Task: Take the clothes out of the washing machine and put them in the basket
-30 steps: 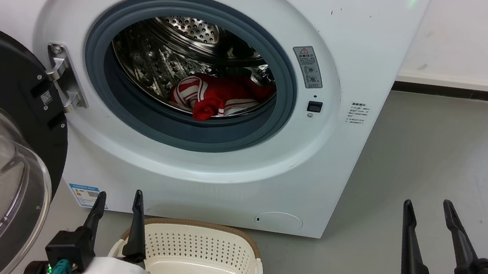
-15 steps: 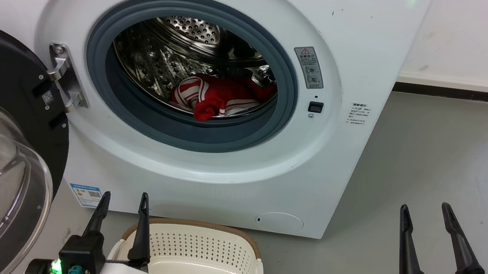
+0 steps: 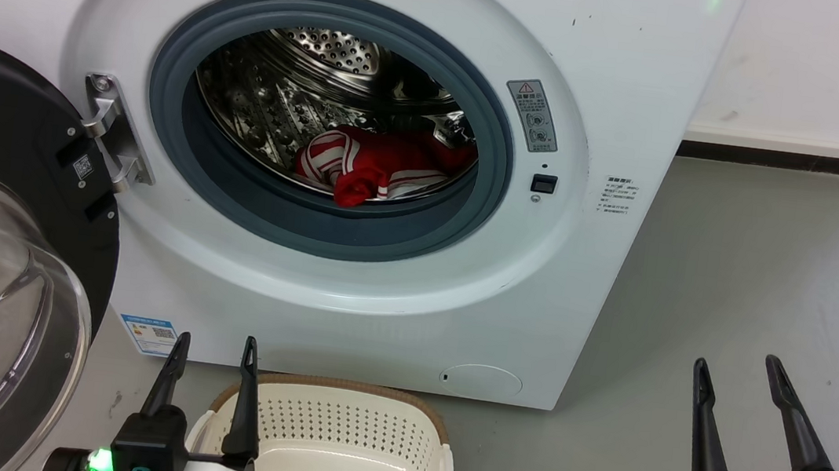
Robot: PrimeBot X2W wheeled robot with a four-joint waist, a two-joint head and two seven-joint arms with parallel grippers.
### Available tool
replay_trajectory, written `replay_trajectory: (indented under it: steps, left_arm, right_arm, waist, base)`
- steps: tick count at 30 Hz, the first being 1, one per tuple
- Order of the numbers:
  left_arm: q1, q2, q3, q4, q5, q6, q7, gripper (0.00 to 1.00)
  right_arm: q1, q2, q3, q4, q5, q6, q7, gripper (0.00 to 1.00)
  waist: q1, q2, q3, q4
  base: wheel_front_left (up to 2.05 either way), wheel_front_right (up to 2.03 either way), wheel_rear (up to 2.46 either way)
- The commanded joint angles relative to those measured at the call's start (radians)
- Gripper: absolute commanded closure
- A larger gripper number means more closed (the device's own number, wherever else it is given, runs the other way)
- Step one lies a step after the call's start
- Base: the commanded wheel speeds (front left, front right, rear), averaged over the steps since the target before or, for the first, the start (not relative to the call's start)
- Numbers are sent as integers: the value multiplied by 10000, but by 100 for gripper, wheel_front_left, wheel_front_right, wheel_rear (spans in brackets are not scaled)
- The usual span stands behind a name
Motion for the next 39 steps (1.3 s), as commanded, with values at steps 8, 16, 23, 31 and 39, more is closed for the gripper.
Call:
replay_trajectory:
  steps: [8, 16, 23, 31, 39]
  left_arm:
    - [17, 12, 17, 56, 5, 54, -32, 0]
    - [33, 12, 25, 100, 41, 96, -32, 0]
    - [33, 11, 11, 110, 49, 122, -32, 0]
    - [-92, 11, 11, 134, -54, 168, -32, 0]
    - [-991, 13, 143, 506, -160, -75, -30, 0]
  right_arm:
    - [173, 31, -142, 374, 258, -5, -20, 0]
    - [122, 31, -200, 551, 52, -5, -21, 0]
    - [129, 31, -225, 645, 31, -5, -20, 0]
    - [69, 31, -219, 641, 25, -5, -20, 0]
    - [-122, 32, -167, 551, 71, -3, -21, 0]
  waist:
    - [0, 0, 6, 9]
    - [0, 0, 5, 2]
    - [0, 0, 3, 6]
    - [0, 0, 69, 3]
    - [0, 0, 363, -86]
  base:
    - [0, 0, 0]
    - [0, 0, 0]
    - [0, 0, 0]
    - [0, 0, 0]
    - [0, 0, 0]
